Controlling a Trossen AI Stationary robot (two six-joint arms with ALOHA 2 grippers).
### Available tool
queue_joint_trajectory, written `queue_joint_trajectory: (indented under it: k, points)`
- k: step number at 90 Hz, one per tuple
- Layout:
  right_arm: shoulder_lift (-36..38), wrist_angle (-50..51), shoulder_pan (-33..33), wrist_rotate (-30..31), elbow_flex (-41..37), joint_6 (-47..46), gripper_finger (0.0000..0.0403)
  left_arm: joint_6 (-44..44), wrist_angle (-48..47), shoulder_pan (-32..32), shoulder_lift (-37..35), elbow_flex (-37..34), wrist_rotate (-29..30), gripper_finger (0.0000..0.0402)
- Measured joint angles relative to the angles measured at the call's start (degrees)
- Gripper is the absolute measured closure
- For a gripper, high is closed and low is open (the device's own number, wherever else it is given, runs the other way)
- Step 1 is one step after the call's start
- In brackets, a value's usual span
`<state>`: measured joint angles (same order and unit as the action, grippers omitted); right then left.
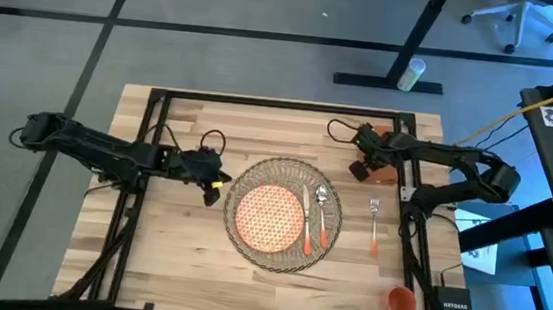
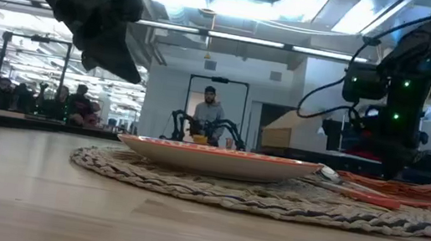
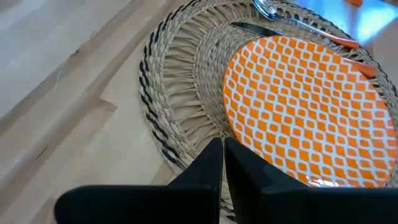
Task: Set table place
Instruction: Move the orange table napkin beside the brown woven placemat
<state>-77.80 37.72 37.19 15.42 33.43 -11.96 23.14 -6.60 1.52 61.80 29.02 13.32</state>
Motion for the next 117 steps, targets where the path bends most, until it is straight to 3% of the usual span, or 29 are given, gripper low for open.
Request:
queue_joint_trajectory:
  k: [21, 43, 58, 80, 99, 117]
  points:
    - [-5.43, -8.11, -0.04, -3.67, 0.35, 2.32, 0.0403, 0.02, -0.36, 0.0, 0.0, 0.0, 0.0, 0.0401]
    - [-6.02, -12.34, -0.09, -8.06, 1.95, 5.04, 0.0403, 0.02, -0.29, 0.0, 0.0, 0.0, 0.0, 0.0402]
    - [-6.26, -17.11, -0.21, -14.53, 2.21, 7.3, 0.0403, -0.05, -0.24, 0.0, 0.0, 0.0, 0.0, 0.0402]
    - [-10.2, -24.06, -5.65, -18.49, 2.56, 10.89, 0.0403, -0.87, -0.27, -0.11, 0.02, 0.0, -0.01, 0.0402]
    - [-9.0, -25.27, -10.71, -9.24, 5.22, 9.33, 0.0403, -0.55, -0.29, 0.0, 0.02, 0.0, -0.02, 0.0402]
    - [-9.34, -25.47, -9.3, 0.94, 10.5, 8.82, 0.0403, -0.59, -0.36, -0.01, 0.04, 0.0, -0.02, 0.0402]
